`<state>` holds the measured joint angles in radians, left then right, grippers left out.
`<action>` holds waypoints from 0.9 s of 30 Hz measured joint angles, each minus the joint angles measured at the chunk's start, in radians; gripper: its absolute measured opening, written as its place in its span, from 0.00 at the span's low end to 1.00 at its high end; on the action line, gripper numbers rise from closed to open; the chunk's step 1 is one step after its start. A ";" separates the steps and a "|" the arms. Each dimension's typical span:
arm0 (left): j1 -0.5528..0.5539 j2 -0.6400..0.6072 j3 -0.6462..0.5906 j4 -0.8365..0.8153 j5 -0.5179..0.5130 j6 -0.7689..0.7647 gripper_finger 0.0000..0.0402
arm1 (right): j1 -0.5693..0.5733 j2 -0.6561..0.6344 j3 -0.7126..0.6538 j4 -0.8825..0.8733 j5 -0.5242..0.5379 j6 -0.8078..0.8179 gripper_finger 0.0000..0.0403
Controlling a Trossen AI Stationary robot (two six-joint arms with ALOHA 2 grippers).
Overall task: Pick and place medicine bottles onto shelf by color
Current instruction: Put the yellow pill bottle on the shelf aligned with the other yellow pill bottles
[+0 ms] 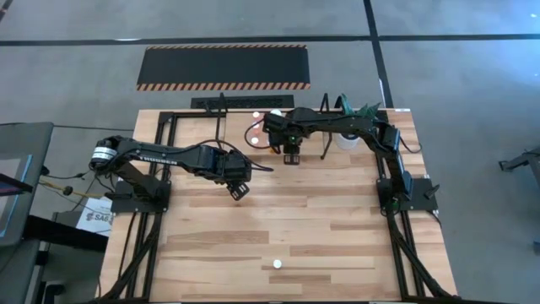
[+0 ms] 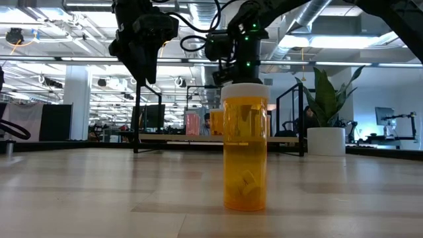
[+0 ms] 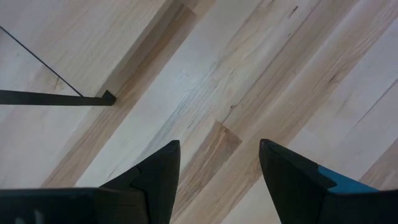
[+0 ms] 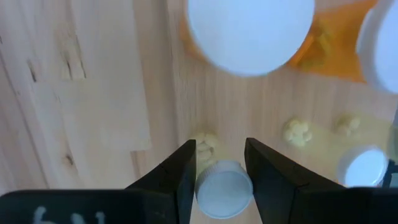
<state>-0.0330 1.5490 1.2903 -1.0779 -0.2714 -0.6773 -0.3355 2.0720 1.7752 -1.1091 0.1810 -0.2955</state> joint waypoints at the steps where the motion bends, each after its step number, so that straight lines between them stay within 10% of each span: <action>1: 0.000 0.000 0.000 0.000 0.000 0.000 0.51 | 0.000 0.000 0.000 0.009 0.000 -0.002 0.39; 27: 0.000 0.000 0.000 0.000 0.010 -0.016 0.51 | -0.027 0.000 0.000 0.029 0.004 -0.020 0.39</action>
<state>-0.0330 1.5490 1.2903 -1.0779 -0.2613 -0.6938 -0.3630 2.0720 1.7752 -1.0801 0.1848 -0.3153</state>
